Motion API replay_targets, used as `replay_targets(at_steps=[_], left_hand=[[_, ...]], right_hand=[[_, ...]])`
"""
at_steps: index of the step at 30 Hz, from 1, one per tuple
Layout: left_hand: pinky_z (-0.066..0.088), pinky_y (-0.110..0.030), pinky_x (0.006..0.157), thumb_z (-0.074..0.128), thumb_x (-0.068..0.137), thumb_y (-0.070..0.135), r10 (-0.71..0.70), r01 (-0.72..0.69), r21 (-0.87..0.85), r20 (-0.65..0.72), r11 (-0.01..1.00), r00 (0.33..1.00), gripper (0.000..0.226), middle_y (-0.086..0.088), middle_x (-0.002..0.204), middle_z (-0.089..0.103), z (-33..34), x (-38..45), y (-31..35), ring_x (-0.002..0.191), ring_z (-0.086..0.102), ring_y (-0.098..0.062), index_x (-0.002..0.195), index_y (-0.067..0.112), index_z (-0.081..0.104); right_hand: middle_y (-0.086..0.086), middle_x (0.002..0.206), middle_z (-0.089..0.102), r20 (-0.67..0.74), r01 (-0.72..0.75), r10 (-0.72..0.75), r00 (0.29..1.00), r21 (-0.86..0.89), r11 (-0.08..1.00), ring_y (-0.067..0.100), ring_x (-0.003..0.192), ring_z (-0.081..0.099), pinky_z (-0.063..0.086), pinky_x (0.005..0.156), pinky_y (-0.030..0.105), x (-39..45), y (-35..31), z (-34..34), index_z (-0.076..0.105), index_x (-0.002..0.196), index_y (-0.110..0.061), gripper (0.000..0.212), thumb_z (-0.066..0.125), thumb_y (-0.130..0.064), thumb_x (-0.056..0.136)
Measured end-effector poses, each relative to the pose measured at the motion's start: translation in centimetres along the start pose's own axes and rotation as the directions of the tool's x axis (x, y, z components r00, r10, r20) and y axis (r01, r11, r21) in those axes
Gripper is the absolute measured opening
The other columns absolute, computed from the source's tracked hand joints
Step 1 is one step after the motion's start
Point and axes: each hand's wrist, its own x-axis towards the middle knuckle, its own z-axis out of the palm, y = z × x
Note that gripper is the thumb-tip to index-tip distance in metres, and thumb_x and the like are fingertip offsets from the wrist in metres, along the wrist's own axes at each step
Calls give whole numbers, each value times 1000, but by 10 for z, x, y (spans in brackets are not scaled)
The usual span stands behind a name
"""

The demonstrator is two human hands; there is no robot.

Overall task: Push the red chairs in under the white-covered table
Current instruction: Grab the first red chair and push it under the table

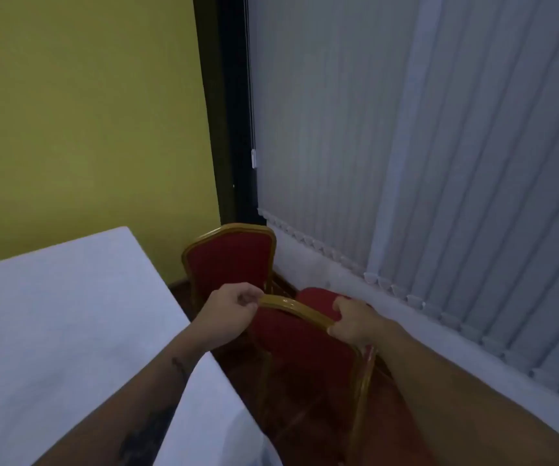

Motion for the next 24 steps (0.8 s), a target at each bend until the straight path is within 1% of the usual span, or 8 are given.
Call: replay_targets(at_steps=[6, 8, 11, 13, 15, 17, 21, 24], left_hand=[[45, -6, 73, 54, 96, 4, -27, 27, -1, 54, 1000, 998, 31, 5, 106, 68, 44, 30, 7, 98, 63, -7, 120, 15, 70], [49, -11, 80, 54, 94, 2, -20, 20, 10, 85, 1000, 996, 34, 5, 107, 67, 53, 42, 2, 101, 62, -8, 122, 14, 70], [56, -31, 93, 59, 86, 10, -15, 11, 35, 136, 999, 991, 39, 1, 115, 65, 63, 61, -12, 103, 64, -14, 122, 22, 69], [43, -30, 103, 65, 84, 17, -11, -17, 201, 138, 979, 990, 49, 1, 126, 51, 70, 80, -26, 113, 51, -16, 133, 25, 62], [31, -35, 108, 66, 83, 23, 22, -76, 388, 141, 918, 990, 62, 1, 136, 42, 73, 90, -33, 126, 39, -23, 142, 29, 51], [29, -41, 112, 63, 80, 23, 28, -131, 468, 222, 874, 975, 68, 3, 141, 40, 78, 107, -45, 132, 34, -25, 145, 32, 46], [38, -41, 102, 60, 75, 22, 34, -222, 558, 326, 799, 945, 51, 2, 119, 52, 87, 139, -66, 117, 48, -26, 125, 29, 57], [40, -39, 96, 60, 76, 24, 20, -250, 620, 353, 744, 935, 44, 2, 113, 61, 89, 159, -67, 109, 59, -26, 120, 28, 59]], right_hand=[[9, 134, 48, 65, 24, -20, 998, -56, 998, 32, 123, 52, 47, 102, 47, 23, 5, 17, 42, 145, -19, 63, 62, -35, 87], [11, 135, 48, 70, 27, -23, 997, -60, 998, 34, 124, 51, 47, 102, 49, 31, 4, 24, 40, 146, -18, 65, 62, -34, 86], [12, 138, 47, 68, 14, -9, 998, -85, 996, 36, 126, 50, 44, 105, 52, 40, 3, 36, 35, 148, -19, 69, 61, -34, 86], [8, 130, 51, 70, -6, 14, 997, -112, 994, 34, 122, 54, 44, 105, 53, 46, 5, 44, 35, 145, -21, 66, 61, -33, 86], [5, 117, 54, 54, -15, 21, 998, -117, 993, 32, 114, 58, 50, 98, 52, 45, 8, 48, 36, 141, -22, 62, 62, -27, 85], [5, 113, 58, 25, -38, 42, 999, -138, 990, 31, 109, 62, 54, 90, 44, 53, 16, 51, 41, 137, -21, 57, 63, -20, 85], [0, 108, 58, 7, -89, 90, 996, -115, 989, 25, 110, 62, 49, 84, 32, 63, 32, 53, 54, 125, -22, 44, 65, -13, 83], [-3, 102, 56, -3, -96, 96, 995, -94, 991, 22, 100, 62, 50, 82, 33, 66, 34, 55, 58, 118, -24, 41, 63, -10, 79]])
